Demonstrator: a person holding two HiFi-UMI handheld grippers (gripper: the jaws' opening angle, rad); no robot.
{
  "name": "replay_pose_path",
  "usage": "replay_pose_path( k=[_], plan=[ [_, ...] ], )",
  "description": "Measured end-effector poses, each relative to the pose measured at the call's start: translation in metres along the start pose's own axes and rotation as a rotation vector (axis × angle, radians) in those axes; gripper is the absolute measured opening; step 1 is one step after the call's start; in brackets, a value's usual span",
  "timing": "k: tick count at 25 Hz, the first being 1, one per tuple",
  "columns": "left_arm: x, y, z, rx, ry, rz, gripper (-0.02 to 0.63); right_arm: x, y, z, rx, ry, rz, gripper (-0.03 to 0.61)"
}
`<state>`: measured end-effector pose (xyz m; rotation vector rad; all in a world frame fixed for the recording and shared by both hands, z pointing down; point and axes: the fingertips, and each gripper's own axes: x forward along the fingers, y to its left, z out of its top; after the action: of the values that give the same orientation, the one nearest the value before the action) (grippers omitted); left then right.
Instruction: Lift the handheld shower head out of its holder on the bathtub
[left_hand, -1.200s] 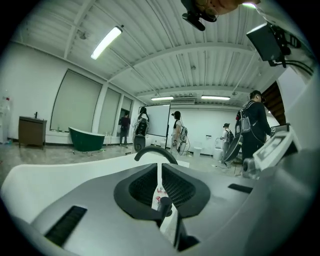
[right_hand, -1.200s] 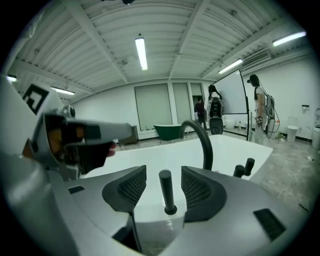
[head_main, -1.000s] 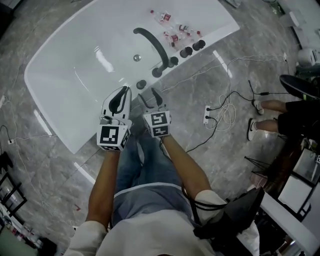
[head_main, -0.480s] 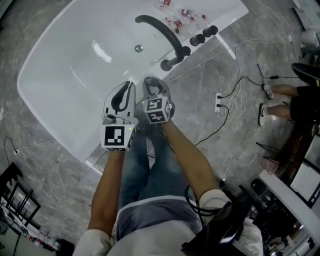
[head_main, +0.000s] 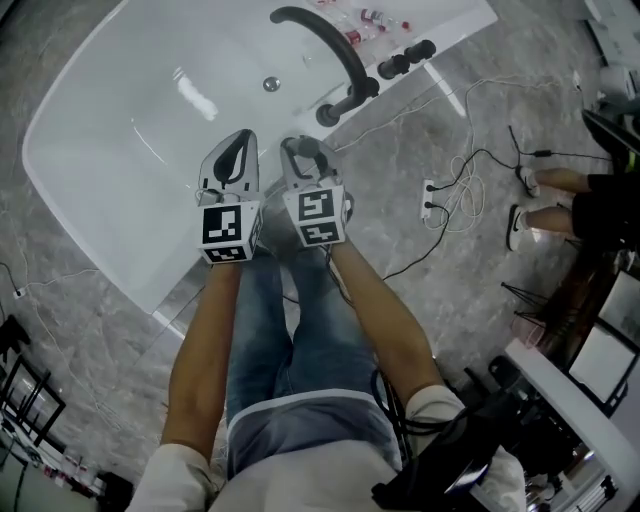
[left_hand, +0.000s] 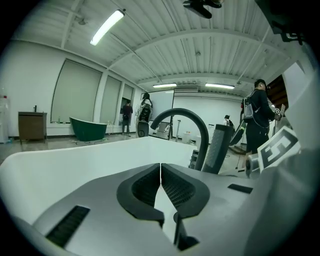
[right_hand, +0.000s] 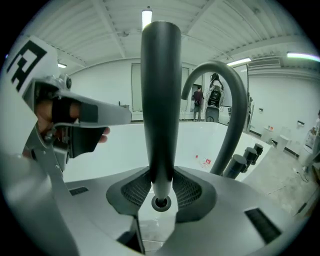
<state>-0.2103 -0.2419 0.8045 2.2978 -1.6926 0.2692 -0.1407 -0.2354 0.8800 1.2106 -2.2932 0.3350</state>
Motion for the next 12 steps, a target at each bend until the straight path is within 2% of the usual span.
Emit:
replay_pose_path(
  k=[4,6,9,12],
  plan=[
    [-0.020,-0.009,0.025,-0.024,-0.013,0.044,0.018,-0.051,0.000,0.045,0.001,-0.067,0.009,0.139],
    [-0.037,-0.015,0.049,-0.022,-0.017,0.056,0.018,-0.084,0.003,0.076,-0.008,-0.098,0.025,0.139],
    [-0.077,-0.037,0.110,0.004,-0.048,0.039,0.018,-0.154,0.007,0.134,-0.020,-0.157,0.024,0.139],
    [-0.139,-0.058,0.181,0.018,-0.093,0.021,0.018,-0.240,0.019,0.203,-0.013,-0.249,0.021,0.139]
  ],
)
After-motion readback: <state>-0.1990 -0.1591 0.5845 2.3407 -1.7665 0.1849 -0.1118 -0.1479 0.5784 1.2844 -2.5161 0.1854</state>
